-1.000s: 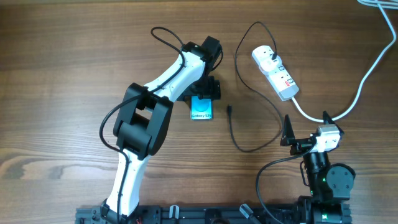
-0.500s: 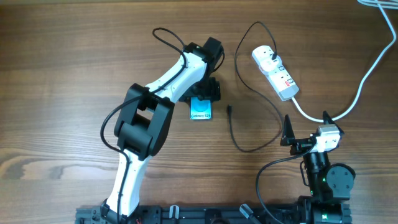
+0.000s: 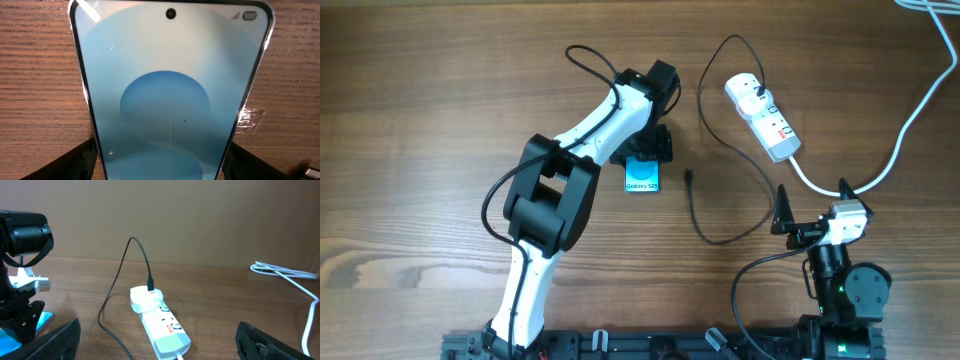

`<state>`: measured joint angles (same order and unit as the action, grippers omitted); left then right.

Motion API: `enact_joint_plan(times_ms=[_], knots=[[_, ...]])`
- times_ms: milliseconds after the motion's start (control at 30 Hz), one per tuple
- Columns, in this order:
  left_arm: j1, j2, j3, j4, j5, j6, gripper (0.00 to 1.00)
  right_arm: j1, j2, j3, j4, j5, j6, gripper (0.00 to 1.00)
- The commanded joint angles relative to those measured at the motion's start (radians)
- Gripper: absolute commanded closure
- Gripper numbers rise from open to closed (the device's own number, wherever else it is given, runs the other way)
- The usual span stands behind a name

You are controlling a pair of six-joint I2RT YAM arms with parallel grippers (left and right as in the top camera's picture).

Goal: Plug charger to phone and switch on socket
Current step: 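Lower the left gripper onto the phone and close on it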

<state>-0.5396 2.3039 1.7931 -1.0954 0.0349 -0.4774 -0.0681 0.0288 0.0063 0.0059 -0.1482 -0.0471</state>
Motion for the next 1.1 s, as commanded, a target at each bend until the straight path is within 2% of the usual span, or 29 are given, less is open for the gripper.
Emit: enact_joint_plan(times_ms=[0,133,200,733,1067], knots=[[-0.015,0.049,-0.040,0.014,0.080,-0.010,0.24,0.003,-0.004,-0.001,0.003,0.014,-0.005,0.00],[-0.015,0.049,-0.040,0.013,0.080,-0.010,0.24,0.003,-0.004,-0.001,0.003,0.014,-0.005,0.00],[-0.015,0.049,-0.040,0.013,0.080,-0.010,0.28,0.003,-0.004,-0.001,0.003,0.014,-0.005,0.00],[-0.011,0.047,-0.037,-0.012,0.080,-0.009,0.26,0.003,-0.004,-0.001,0.003,0.014,-0.005,0.00],[-0.001,0.045,0.055,-0.083,0.080,-0.009,0.28,0.003,-0.004,-0.001,0.003,0.014,-0.005,0.00]])
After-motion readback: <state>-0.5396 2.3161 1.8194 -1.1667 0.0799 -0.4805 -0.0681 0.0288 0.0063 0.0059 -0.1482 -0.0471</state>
